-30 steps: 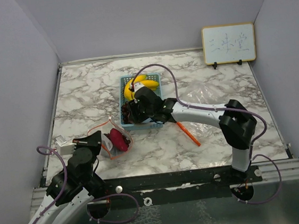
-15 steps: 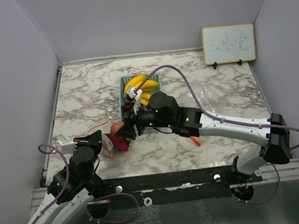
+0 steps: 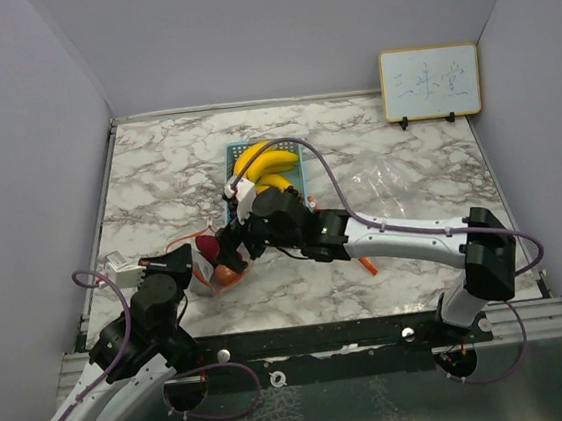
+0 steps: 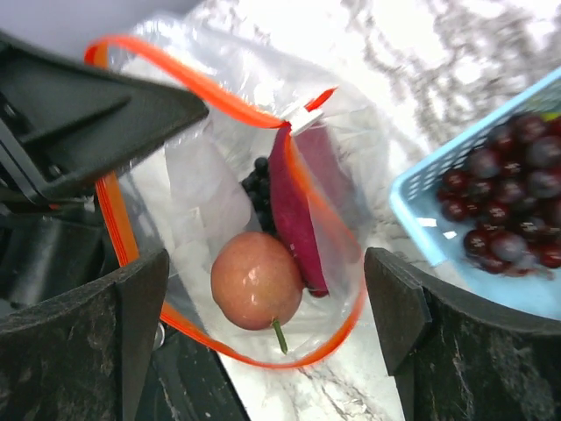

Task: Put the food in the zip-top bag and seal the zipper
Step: Place the fake fruit in the zipper food storage bag, then pick up the fake fruit from the bin.

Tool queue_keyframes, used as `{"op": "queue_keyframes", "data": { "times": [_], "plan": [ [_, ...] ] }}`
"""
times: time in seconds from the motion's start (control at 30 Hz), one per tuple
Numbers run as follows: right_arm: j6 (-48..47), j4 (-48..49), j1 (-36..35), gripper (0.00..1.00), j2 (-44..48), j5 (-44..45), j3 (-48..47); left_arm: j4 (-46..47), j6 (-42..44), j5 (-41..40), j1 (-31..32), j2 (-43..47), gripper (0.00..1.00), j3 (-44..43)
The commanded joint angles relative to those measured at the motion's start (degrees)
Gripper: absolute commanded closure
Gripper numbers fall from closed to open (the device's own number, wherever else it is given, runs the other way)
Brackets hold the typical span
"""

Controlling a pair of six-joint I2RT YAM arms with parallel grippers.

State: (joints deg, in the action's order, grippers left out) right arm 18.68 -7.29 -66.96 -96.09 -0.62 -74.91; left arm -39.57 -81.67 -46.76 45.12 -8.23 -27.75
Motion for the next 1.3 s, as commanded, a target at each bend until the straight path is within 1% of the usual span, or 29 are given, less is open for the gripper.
{"op": "queue_keyframes", "data": {
  "times": [0.0,0.1,0.2,0.27,0.4,0.63,0.7,0.8,0.9,0.93,0.97,1.03,1.13,1.2,1.27],
  "plan": [
    [-0.82,3.71,0.11,0.08,7.23,14.27,1.15,-1.52,0.05,-1.12,0.06,1.33,1.00,-1.39],
    [0.00,2.78,1.45,0.09,7.61,20.16,1.00,-2.03,-0.20,-1.47,0.05,2.14,1.00,-1.23],
    [3.14,-1.02,4.80,0.11,4.53,21.88,-1.34,-2.45,-0.20,-1.90,0.07,2.52,1.00,-1.54],
    [4.42,-2.04,7.59,0.12,1.46,20.97,-2.57,-2.91,0.01,-2.14,0.05,2.60,1.00,-1.84],
    [5.48,-5.54,11.61,0.13,-7.84,19.31,-8.26,-3.32,-0.16,-2.19,0.11,3.13,1.00,-1.64],
    [4.51,-2.50,13.61,0.13,-20.05,14.45,-14.09,-3.84,-0.35,-2.21,0.10,3.66,1.00,-1.53],
    [5.17,-2.49,14.06,0.14,-22.25,12.92,-15.04,-4.14,-0.40,-2.28,0.08,3.72,1.00,-1.72],
    [5.48,0.28,14.22,0.17,-23.57,10.58,-14.16,-4.99,-0.94,-2.45,0.05,4.06,1.00,-1.66],
    [5.37,2.18,14.28,0.20,-25.14,10.39,-13.51,-4.80,-1.32,-2.25,0.05,4.30,1.00,-1.06],
    [5.27,2.49,14.28,0.24,-25.65,11.06,-13.50,-4.59,-1.36,-2.13,0.06,4.29,1.00,-0.92],
    [5.16,2.58,14.31,0.32,-26.13,11.94,-13.39,-4.48,-1.31,-1.99,0.09,4.29,1.00,-0.90],
    [4.77,3.31,14.48,0.59,-26.38,13.77,-12.53,-4.46,-1.21,-1.89,0.10,4.16,1.00,-0.95],
    [3.80,5.06,14.73,0.82,-25.06,14.74,-10.27,-4.95,-1.31,-1.91,0.05,4.34,1.00,-1.08],
    [3.33,5.10,14.75,0.94,-22.71,15.45,-8.70,-5.07,-1.35,-1.93,0.05,4.61,1.00,-1.05],
    [2.80,5.09,14.73,0.96,-18.85,15.45,-6.57,-5.24,-1.43,-1.93,0.07,4.64,1.00,-1.17]
  ]
}}
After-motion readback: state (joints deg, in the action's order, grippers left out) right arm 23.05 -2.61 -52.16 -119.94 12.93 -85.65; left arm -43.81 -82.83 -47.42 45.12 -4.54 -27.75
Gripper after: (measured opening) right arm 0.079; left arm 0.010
